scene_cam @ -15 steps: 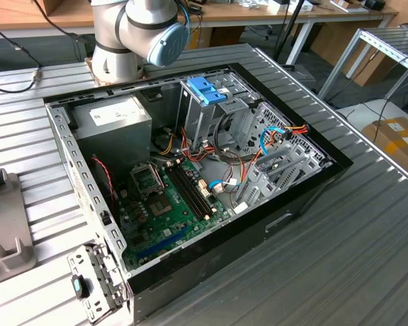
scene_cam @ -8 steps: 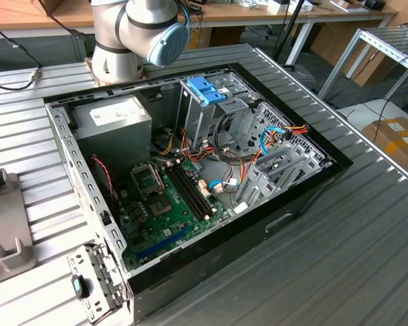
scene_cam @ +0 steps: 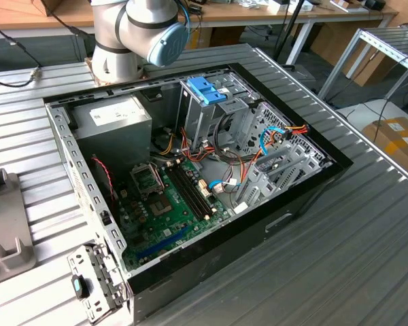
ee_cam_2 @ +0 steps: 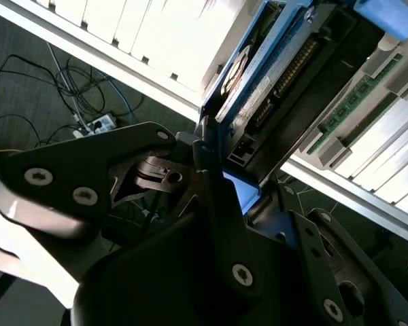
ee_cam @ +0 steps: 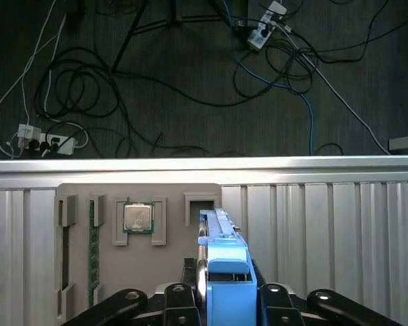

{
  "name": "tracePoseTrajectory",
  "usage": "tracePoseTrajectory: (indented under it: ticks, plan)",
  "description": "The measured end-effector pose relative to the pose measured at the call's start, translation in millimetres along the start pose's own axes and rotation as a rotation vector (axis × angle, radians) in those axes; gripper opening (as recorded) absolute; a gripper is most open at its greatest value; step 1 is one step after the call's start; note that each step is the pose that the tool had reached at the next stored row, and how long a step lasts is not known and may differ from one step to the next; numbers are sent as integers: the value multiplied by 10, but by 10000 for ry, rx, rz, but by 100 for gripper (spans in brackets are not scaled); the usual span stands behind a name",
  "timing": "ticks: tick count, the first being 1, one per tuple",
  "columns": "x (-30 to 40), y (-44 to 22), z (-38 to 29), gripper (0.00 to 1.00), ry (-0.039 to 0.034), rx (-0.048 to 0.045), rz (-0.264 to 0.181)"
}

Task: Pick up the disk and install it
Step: 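Pick up the disk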

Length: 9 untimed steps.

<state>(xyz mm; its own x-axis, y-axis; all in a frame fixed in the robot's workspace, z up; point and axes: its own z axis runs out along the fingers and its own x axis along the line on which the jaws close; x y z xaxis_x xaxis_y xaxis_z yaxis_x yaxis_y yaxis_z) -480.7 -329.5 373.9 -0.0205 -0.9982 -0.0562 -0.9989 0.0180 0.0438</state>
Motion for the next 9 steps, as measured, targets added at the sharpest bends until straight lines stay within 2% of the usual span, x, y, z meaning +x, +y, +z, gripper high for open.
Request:
tracePoseTrajectory:
  ticks: [9]
  plan:
    - [-9, 7, -165, 37, -52, -1, -2]
